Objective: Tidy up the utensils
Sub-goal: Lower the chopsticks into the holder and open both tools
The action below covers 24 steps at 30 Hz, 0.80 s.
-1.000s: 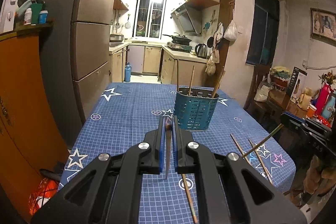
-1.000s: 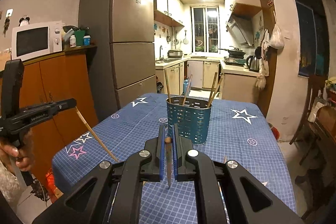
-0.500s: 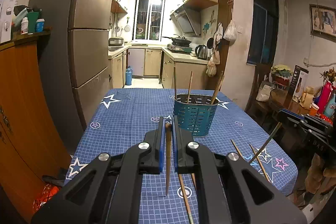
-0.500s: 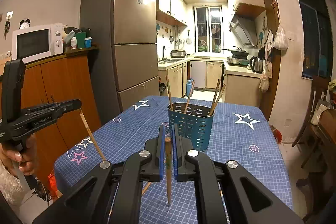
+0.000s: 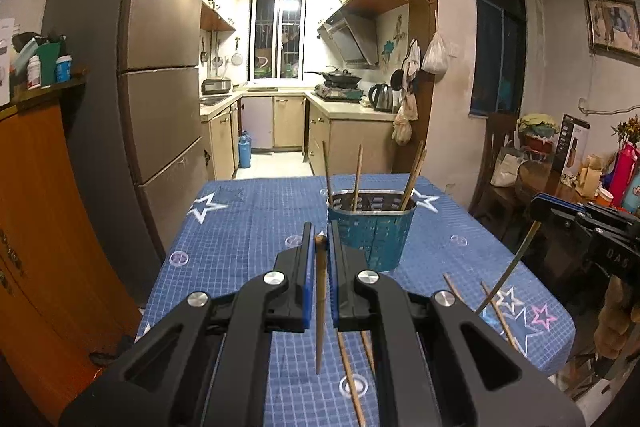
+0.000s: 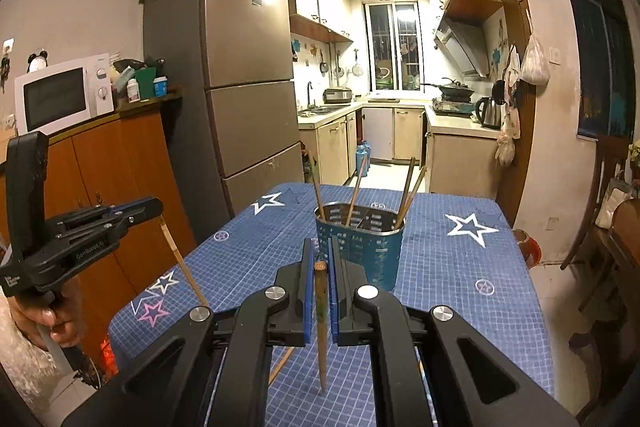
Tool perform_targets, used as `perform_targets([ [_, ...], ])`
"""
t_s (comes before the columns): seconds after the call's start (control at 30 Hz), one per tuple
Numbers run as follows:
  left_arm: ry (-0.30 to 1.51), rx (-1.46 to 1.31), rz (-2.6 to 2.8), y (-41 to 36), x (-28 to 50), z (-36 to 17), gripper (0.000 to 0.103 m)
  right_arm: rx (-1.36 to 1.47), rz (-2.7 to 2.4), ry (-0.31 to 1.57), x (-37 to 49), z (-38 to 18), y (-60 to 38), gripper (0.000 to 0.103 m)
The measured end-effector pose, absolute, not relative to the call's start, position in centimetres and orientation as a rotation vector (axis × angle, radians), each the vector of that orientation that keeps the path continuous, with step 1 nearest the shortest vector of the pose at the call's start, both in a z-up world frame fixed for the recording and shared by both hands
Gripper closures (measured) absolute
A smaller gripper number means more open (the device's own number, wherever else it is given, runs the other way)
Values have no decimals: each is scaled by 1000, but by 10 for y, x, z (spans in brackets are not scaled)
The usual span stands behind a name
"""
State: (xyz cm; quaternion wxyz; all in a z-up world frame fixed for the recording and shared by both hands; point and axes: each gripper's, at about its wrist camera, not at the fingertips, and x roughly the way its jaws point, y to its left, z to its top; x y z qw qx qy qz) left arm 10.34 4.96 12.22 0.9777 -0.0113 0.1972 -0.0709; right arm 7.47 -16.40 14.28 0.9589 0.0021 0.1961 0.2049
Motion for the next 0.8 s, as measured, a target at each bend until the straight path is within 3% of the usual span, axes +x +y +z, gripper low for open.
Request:
perform_targets([
  [0.47,201,-27,-220,3,196,208,98,39,309,214,151,244,-171,95],
  [0.8,169,-23,-212,-16,272,208,98,92,229,136,234,257,-173,95],
])
